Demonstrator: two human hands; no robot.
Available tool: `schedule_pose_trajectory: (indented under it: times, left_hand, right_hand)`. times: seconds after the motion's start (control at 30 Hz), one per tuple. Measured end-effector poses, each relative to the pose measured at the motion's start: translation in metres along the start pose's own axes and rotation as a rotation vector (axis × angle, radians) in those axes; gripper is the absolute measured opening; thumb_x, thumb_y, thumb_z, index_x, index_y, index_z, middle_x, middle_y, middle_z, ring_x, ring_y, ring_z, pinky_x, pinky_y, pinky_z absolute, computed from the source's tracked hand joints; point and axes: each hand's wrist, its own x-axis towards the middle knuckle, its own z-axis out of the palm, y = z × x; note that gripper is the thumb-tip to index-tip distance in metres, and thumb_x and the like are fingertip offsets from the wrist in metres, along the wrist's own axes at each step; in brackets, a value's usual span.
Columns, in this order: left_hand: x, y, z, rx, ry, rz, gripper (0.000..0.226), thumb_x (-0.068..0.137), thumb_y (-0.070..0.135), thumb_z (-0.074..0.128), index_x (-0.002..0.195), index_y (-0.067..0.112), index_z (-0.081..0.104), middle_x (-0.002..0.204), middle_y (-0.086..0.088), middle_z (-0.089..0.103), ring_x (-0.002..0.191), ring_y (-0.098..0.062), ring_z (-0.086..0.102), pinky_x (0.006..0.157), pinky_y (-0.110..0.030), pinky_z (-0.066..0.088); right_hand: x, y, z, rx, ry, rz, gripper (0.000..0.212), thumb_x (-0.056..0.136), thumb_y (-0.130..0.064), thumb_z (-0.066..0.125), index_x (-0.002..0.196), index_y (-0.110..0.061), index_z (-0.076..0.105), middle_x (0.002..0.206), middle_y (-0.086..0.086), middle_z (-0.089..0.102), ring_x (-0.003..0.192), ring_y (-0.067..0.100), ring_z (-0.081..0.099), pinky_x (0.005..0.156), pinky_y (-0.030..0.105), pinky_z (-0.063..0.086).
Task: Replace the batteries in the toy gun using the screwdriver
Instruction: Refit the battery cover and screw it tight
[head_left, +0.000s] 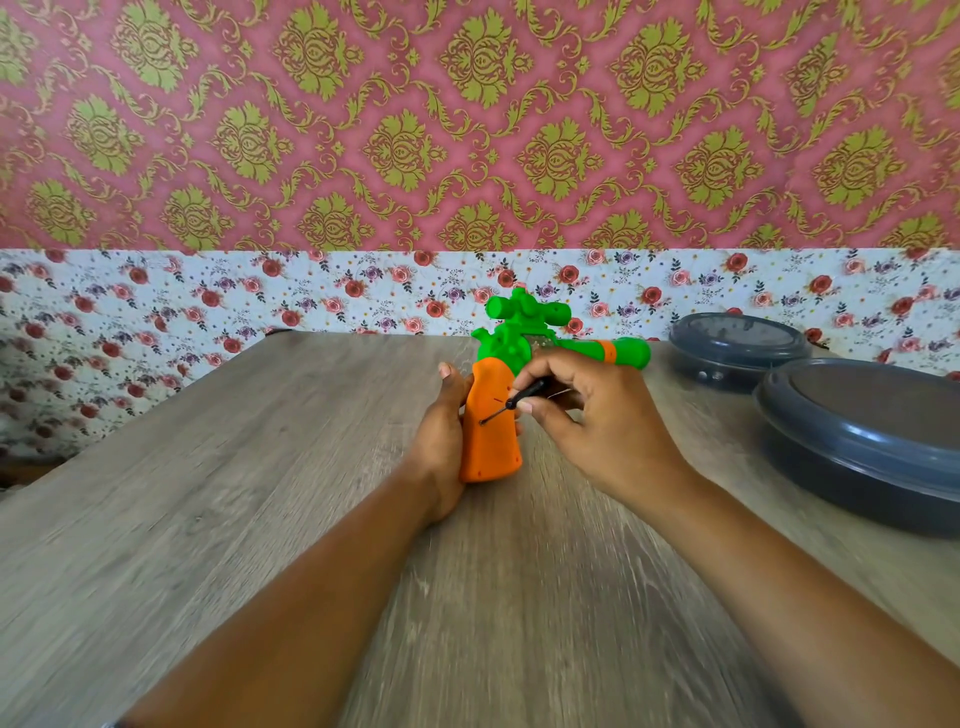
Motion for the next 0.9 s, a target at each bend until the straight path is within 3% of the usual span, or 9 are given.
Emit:
schedule_pose_trajectory:
  times: [0.3,0.73,0.83,0.9]
  left_hand:
    - [-0.0011,0.0014,0.0009,0.01,0.001,-0.002,0.067,0.094,0.06,0.017,0.12,0.016,0.059,0.108,-0.014,0.068,0.091,-0.023,0.065,0.085,-0.039,0.051]
    - [-0.0039,0.0031,0.0031,-0.017,0.023,-0.009,0.057,0.095,0.058,0.022,0.101,0.02,0.064,0.099,-0.012,0.069,0.095,-0.028,0.063,0.094,-0.045,0.047]
    - [-0.0036,0.003,0.0024,-0.018,0.023,-0.012,0.058,0.095,0.058,0.021,0.101,0.02,0.064,0.098,-0.01,0.07,0.092,-0.026,0.063,0.09,-0.042,0.049]
    - [-0.0036,0.0032,0.0031,-0.004,0.025,-0.01,0.059,0.095,0.058,0.02,0.1,0.019,0.064,0.093,-0.009,0.07,0.085,-0.022,0.064,0.084,-0.037,0.05]
  right_hand:
    - [-0.0005,0.0007,0.001,-0.03,0.009,-0.037,0.011,0.081,-0.004,0.065,0.087,-0.014,0.066,0.086,-0.003,0.07,0.082,0.005,0.065,0.077,0.023,0.052]
    - [0.0002,0.003,0.0024,-0.033,0.008,-0.05,0.013,0.082,-0.001,0.064,0.087,-0.012,0.067,0.084,-0.001,0.07,0.077,0.005,0.066,0.071,0.019,0.053]
    - [-0.0007,0.001,-0.0002,-0.114,0.013,-0.095,0.003,0.083,-0.015,0.065,0.083,-0.013,0.067,0.073,-0.002,0.068,0.066,0.008,0.063,0.059,0.021,0.048]
    - [-0.0024,0.0009,0.001,-0.314,0.011,-0.122,0.029,0.085,-0.038,0.056,0.076,-0.012,0.064,0.061,0.002,0.062,0.054,0.015,0.056,0.05,0.033,0.043]
